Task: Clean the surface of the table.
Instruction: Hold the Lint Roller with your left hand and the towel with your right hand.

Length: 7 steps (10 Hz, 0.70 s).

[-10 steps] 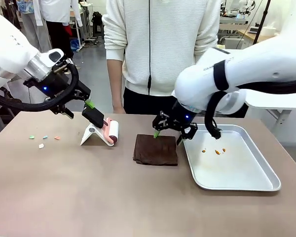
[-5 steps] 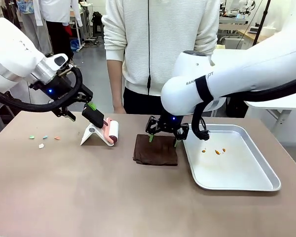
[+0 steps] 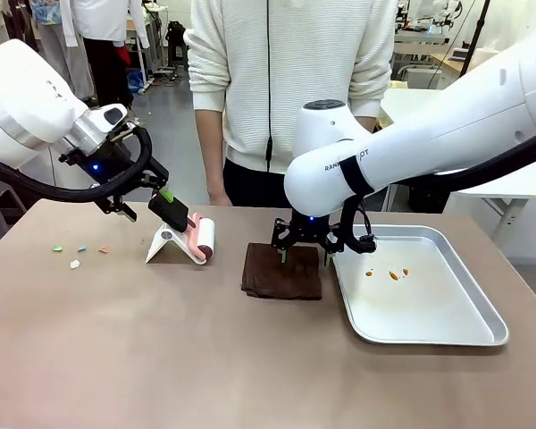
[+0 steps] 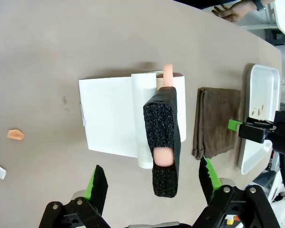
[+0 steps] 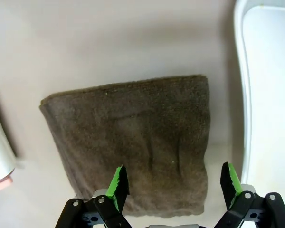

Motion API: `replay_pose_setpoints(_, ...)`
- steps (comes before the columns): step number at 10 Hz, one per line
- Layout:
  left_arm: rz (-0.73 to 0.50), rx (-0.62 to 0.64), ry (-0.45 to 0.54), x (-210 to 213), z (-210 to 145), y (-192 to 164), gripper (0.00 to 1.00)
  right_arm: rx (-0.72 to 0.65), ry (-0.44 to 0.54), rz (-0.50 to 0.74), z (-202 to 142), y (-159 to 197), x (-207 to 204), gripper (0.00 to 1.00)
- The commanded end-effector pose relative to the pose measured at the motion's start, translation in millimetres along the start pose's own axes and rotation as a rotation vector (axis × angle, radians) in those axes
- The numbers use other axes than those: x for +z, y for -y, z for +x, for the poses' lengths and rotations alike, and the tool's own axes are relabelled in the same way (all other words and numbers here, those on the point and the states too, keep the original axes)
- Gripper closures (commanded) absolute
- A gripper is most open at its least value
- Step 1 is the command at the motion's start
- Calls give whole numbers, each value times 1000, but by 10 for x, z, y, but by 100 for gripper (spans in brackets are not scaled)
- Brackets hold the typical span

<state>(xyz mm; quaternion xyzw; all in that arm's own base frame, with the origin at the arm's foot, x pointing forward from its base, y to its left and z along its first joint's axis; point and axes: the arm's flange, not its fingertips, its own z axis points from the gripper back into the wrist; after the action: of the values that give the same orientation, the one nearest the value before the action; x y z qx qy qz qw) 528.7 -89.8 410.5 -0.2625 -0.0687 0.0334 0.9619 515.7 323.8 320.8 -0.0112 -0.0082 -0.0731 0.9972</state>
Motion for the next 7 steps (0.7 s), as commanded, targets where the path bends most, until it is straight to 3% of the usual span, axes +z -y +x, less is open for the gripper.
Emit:
replay_pose_setpoints(1, 14, 17, 9, 5, 49, 41, 0, -39, -9, -36, 77, -58, -69, 0)
replay_pose_setpoints(7, -19, -11, 18, -85, 110, 57, 0, -33, -48, 26, 111, -28, -195, 0)
